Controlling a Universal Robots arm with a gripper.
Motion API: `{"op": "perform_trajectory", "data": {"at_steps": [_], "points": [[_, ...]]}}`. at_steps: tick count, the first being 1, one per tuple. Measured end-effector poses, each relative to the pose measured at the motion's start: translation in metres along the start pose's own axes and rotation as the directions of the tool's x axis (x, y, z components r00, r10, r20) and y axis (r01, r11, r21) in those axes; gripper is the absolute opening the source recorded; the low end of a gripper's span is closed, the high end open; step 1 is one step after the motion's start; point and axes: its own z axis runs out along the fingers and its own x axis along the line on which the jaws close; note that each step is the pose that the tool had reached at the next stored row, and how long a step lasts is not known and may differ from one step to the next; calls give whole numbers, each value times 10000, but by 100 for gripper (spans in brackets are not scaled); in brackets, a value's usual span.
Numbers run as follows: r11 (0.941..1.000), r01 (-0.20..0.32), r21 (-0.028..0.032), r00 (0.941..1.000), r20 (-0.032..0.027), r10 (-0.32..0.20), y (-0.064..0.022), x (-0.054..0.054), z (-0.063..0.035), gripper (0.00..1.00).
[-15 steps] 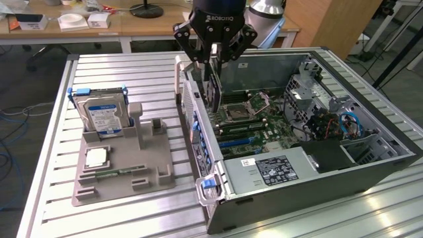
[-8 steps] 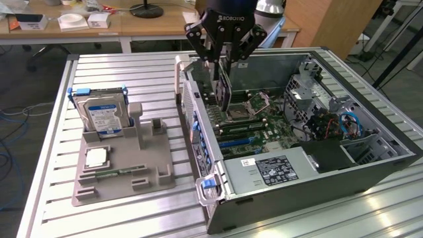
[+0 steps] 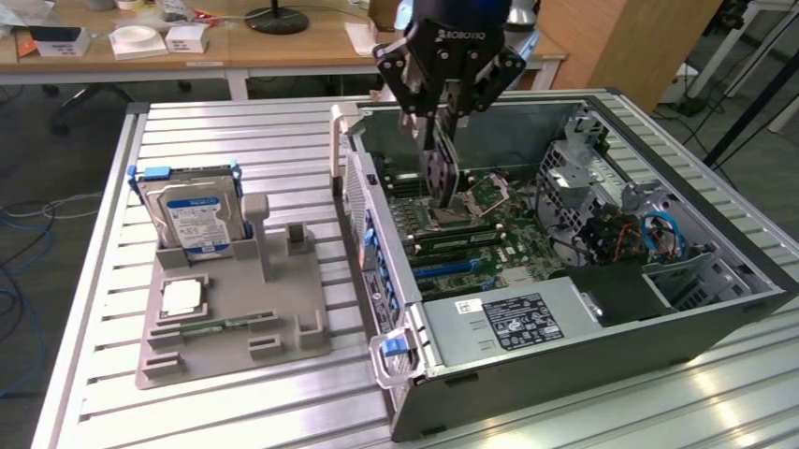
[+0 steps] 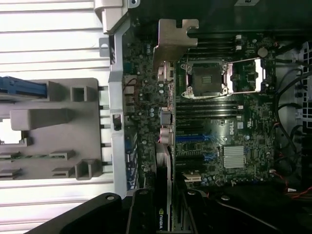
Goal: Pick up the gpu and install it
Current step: 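Pick up the gpu and move the gpu toward the slot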
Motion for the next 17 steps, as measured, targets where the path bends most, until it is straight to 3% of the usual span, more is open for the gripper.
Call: {"op": "perform_trajectory", "data": {"at_steps": [17], "points": [[10000,28,-4,10000,-6,-28,33,-463,8,26]]}}
